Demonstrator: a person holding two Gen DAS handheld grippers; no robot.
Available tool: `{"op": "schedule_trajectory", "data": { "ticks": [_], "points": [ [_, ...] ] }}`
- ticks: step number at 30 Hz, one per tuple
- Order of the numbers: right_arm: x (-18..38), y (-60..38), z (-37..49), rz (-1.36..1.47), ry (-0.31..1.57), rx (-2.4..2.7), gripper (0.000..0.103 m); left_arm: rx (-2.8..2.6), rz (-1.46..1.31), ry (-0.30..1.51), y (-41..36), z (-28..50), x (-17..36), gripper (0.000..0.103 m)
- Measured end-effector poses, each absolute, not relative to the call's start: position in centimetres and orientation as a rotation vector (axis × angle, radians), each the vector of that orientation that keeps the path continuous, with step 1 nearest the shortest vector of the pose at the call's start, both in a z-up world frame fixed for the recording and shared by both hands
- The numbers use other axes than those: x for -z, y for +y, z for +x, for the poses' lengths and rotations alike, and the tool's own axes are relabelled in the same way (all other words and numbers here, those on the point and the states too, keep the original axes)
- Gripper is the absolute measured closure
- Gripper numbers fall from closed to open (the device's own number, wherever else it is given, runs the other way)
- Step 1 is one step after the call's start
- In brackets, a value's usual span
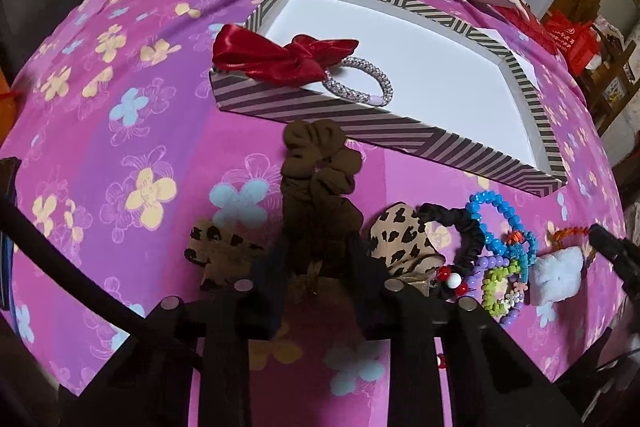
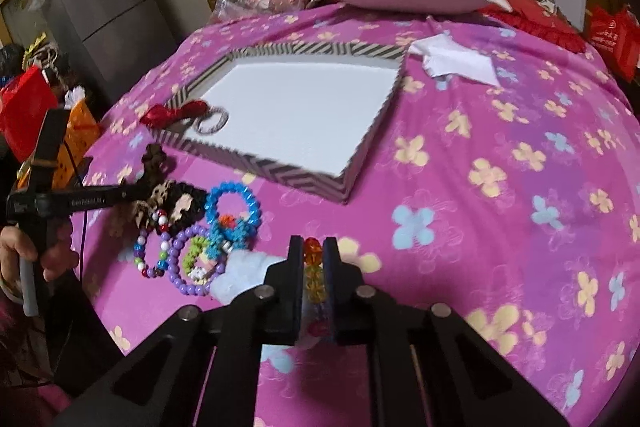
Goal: Organize jewelry
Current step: 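Grasp the brown scrunchie with the left gripper while the right grasps the rainbow bead bracelet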
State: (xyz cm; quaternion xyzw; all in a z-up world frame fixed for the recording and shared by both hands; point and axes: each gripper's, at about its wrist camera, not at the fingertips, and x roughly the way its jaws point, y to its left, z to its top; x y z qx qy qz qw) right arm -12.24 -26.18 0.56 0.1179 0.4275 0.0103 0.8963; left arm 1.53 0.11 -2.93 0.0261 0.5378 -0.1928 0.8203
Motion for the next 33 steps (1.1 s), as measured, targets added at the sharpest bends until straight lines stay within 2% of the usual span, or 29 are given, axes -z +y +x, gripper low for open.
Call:
{"op": "schedule_trajectory", "data": {
  "ticks": [2,15,33],
  "points": [
    [-1.2,-26.7,-12.5,0.257,0.869,-0.017,0.093,0.408,0.050,1.134,0.4,1.5,2.4,0.061],
    [-4.6,-26.7,-11.8,0.221,0.810,-0.026,0.093,0.418,-0.003,1.037,2.0,1.3,-3.0,0.061],
    [-7.5,-23.9,-5.3,0.192,0.776,-0.099,0.093,0.421,0.025,0.963,-1.8,3.8,-6.4,0.061]
  ]
}}
